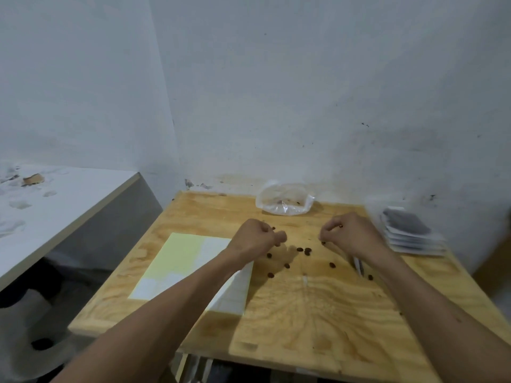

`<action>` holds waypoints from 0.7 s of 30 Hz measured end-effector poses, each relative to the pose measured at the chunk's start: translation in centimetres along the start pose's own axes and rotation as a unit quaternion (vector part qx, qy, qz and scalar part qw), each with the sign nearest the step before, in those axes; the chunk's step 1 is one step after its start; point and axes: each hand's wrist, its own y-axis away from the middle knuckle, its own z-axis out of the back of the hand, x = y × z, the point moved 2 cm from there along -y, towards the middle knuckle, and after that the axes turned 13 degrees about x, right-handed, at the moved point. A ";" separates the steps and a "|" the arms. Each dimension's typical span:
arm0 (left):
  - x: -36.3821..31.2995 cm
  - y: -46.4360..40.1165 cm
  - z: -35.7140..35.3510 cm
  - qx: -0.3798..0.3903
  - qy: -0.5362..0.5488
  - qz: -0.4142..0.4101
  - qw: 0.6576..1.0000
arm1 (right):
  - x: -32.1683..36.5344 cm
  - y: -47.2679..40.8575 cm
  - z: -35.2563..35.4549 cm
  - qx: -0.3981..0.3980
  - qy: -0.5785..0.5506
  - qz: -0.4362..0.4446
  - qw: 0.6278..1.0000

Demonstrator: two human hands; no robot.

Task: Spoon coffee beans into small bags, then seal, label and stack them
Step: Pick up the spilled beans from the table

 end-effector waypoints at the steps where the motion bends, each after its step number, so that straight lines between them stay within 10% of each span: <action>1: 0.0 -0.2 -0.5 -0.002 -0.040 -0.015 0.999 | -0.2 0.0 -0.2 -0.002 0.017 -0.004 1.000; 8: -1.5 -1.7 -3.9 0.000 -0.263 -0.055 0.963 | -0.7 0.5 -1.1 -0.044 0.067 0.000 0.997; 11: -1.8 -2.1 -4.3 0.016 -0.275 -0.064 0.959 | -0.7 0.9 -0.4 -0.010 -0.106 0.000 0.994; 15: -2.0 -2.5 -4.4 0.009 -0.276 -0.079 0.958 | -0.8 1.5 1.8 0.075 -0.441 -0.048 0.893; 21: -1.8 -2.9 -4.0 0.004 -0.175 -0.075 0.982 | -0.8 3.3 1.5 0.079 -0.375 -0.055 0.922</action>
